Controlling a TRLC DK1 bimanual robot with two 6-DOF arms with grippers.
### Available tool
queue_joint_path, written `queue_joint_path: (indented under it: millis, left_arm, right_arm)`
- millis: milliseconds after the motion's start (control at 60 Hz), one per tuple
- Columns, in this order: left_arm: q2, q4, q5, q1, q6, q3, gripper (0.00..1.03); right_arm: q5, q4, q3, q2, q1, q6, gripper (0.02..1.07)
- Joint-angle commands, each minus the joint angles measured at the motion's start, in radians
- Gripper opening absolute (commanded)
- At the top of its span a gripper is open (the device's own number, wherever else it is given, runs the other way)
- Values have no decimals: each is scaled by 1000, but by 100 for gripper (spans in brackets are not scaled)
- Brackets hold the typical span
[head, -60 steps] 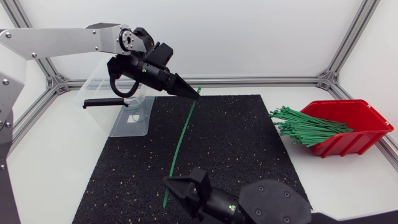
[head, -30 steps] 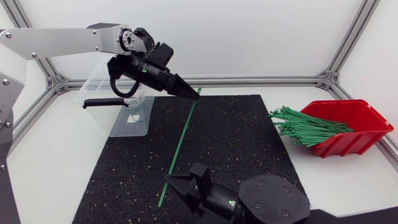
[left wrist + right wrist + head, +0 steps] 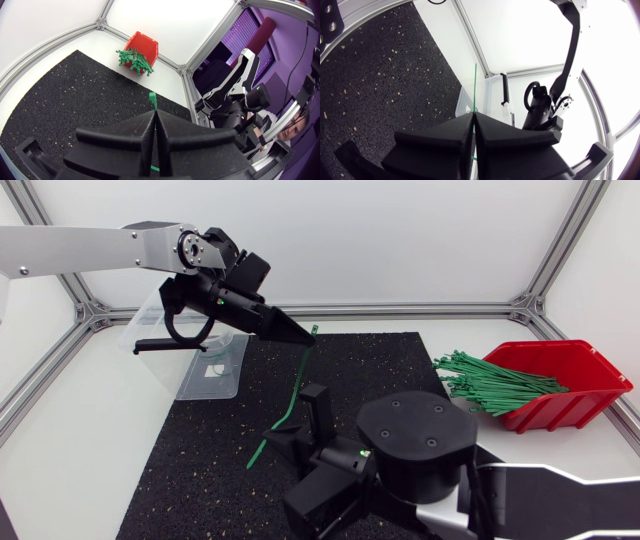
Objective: Take a green cable tie from the red box, thread the tail through the head to close it, then place it in the transparent bin on the left.
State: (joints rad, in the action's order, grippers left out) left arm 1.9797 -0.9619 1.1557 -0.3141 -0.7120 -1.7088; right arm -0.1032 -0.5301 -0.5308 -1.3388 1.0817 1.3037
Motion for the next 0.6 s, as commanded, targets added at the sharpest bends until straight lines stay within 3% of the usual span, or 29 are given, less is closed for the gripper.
queue_joint_path:
  millis: [0, 67, 300, 517, 583]
  left_arm:
    - [-50, 20, 19, 7, -32, 64, 3]
    - [-67, 31, 19, 7, -38, 84, 3]
    - [-94, 32, 19, 7, -50, 109, 3]
    - [-113, 32, 19, 4, -57, 127, 3]
    - [-114, 31, 18, 4, -57, 127, 3]
  right_arm:
    - [11, 44, -29, 3, -20, -86, 7]
    - [34, 107, -49, 7, -34, -149, 7]
    - [79, 116, -66, 9, -68, -334, 7]
    - [49, 62, -55, -7, -78, -440, 7]
    - [14, -7, -32, -31, -78, -451, 7]
